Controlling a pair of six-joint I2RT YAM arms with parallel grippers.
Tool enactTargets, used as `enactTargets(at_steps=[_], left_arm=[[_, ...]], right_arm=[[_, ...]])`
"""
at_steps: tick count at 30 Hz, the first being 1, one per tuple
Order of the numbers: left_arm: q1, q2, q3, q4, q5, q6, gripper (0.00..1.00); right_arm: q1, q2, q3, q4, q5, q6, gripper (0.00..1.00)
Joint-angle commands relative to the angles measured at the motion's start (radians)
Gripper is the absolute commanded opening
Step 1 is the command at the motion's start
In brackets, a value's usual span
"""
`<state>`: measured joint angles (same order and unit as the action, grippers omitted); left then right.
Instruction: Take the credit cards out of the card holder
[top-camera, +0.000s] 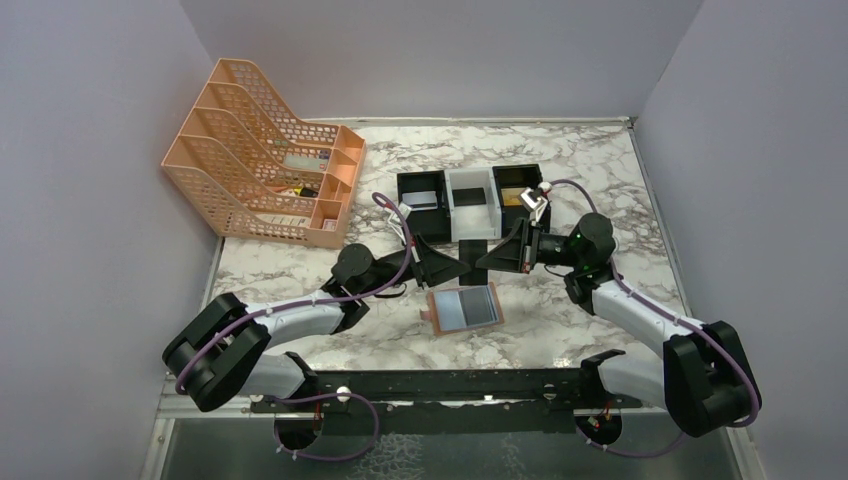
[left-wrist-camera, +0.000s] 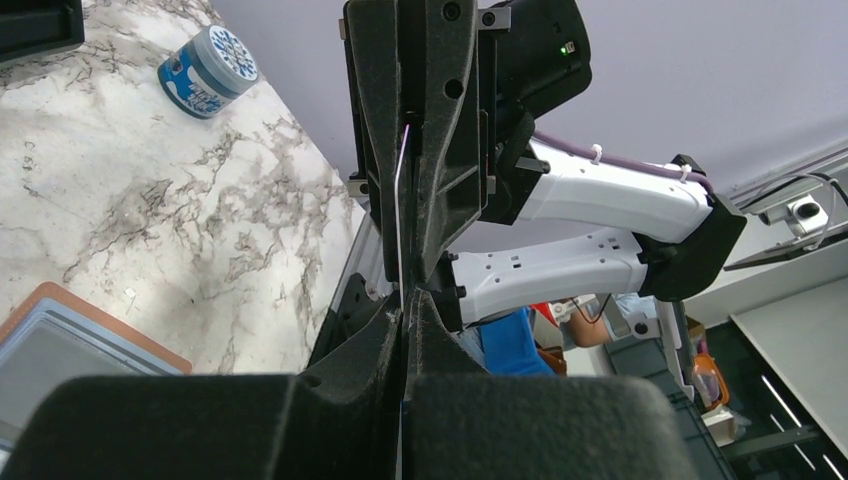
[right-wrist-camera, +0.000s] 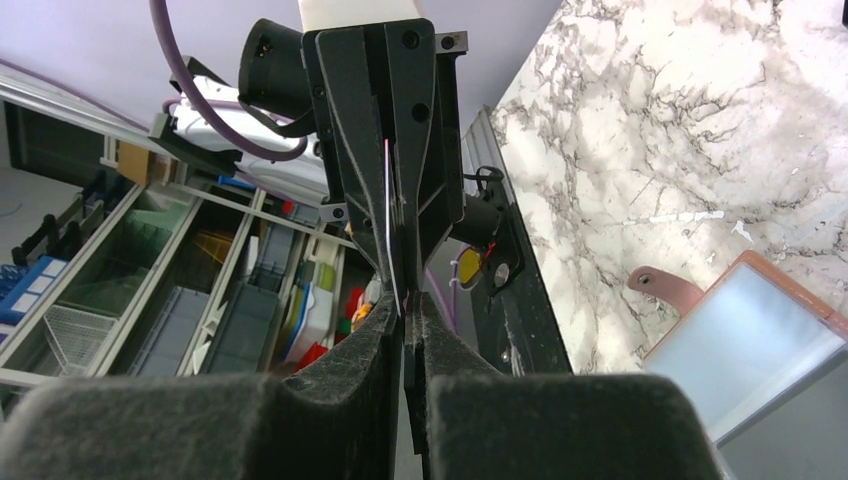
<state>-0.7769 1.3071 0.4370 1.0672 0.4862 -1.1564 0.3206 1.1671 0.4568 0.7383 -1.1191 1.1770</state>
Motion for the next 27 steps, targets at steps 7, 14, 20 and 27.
enactTargets(at_steps=[7, 14, 20, 27], left_arm=[[-0.010, -0.026, -0.006, 0.022, 0.019, 0.017, 0.00], [-0.009, -0.058, -0.021, 0.009, 0.047, 0.046, 0.25], [-0.010, -0.091, -0.068, -0.031, 0.013, 0.054, 0.29], [-0.009, -0.104, -0.062, -0.065, -0.007, 0.074, 0.08]], right_arm=[[0.024, -0.018, 0.017, -0.037, 0.038, -0.042, 0.01], [0.024, -0.036, 0.014, -0.080, 0.077, -0.075, 0.01], [0.024, -0.044, 0.028, -0.088, 0.061, -0.098, 0.01], [0.024, -0.058, 0.029, -0.080, 0.037, -0.103, 0.01]])
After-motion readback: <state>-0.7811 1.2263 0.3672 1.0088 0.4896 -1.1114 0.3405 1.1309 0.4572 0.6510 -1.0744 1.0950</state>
